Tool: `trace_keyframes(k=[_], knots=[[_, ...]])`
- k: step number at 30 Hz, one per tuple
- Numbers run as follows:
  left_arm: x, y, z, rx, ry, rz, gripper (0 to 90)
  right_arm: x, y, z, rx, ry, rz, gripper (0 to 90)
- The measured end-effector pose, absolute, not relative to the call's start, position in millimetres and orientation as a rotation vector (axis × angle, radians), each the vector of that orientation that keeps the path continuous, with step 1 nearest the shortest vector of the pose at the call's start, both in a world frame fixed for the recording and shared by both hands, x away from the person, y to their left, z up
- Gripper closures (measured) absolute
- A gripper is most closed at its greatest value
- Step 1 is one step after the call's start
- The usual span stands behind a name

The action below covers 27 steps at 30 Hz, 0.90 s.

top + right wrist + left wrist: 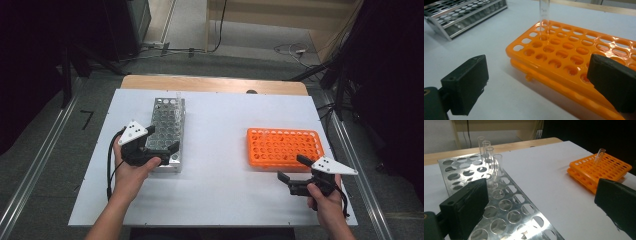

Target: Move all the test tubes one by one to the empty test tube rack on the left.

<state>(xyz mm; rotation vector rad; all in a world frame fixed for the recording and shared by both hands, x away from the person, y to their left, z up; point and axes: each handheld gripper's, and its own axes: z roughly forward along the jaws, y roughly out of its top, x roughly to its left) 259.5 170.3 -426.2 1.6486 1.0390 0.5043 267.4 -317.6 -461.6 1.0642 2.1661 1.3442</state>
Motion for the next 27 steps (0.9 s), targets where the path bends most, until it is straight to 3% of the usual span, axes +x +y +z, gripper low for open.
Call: trace_keyframes(k=[20, 27], knots=[[231.8, 157.9, -445.4, 1.675, 0.996, 0.461, 0.0, 318.5, -264.5, -447.7, 1.067, 2.2, 1.331, 5.0], [231.6, 157.7, -446.2, 1.674, 0.999, 0.455, 0.0, 338.0, -250.4, -459.2, 1.18, 2.143, 1.279, 22.7]])
